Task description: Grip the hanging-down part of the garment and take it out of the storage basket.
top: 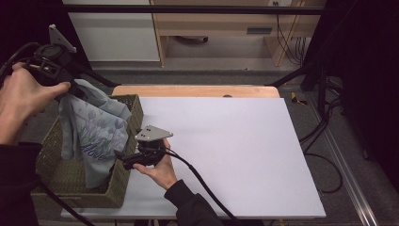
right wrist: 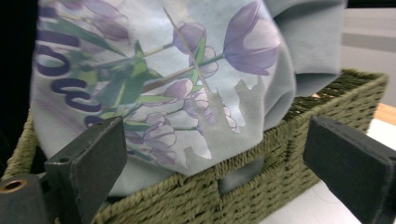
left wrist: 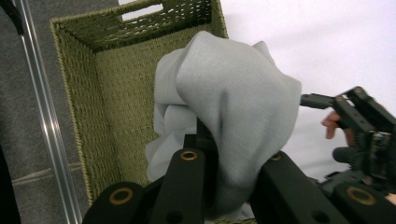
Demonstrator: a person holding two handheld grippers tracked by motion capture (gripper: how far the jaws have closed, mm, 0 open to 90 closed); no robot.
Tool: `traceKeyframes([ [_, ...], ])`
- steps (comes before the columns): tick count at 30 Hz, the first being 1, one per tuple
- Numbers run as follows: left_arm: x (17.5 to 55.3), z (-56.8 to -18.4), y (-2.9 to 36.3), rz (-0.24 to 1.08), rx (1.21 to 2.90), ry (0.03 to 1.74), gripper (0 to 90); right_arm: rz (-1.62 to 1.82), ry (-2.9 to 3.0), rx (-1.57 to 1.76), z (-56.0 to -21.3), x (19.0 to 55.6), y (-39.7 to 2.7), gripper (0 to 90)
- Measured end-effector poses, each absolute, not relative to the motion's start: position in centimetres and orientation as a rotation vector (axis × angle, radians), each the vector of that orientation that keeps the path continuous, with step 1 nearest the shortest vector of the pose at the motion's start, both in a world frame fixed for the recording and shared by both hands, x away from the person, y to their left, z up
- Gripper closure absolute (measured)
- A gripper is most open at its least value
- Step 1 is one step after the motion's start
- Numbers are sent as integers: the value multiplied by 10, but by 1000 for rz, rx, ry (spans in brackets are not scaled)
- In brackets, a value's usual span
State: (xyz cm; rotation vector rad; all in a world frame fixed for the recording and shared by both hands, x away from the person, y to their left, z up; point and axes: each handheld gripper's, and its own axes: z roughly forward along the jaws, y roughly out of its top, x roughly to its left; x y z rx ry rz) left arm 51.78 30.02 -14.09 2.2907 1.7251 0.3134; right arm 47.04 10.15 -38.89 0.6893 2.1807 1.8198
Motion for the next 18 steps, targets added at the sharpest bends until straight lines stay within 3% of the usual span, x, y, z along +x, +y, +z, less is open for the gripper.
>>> traceKeyframes([
  [7,518,-140,296,309,2297,1711,844,1792,2206,674,-394,482,124,80],
  [13,518,-141,296,313,2301,1706,844,1824,2250,667,-398,482,136,170],
  [14,518,-141,297,312,2302,1707,844,1835,2258,652,-399,481,139,283],
  [15,518,-141,297,312,2302,1707,845,1835,2258,652,-399,481,139,283],
  [17,517,-141,298,314,2298,1709,844,1835,2246,643,-399,480,140,404],
  [18,516,-140,298,313,2296,1710,844,1831,2248,632,-399,480,140,551],
])
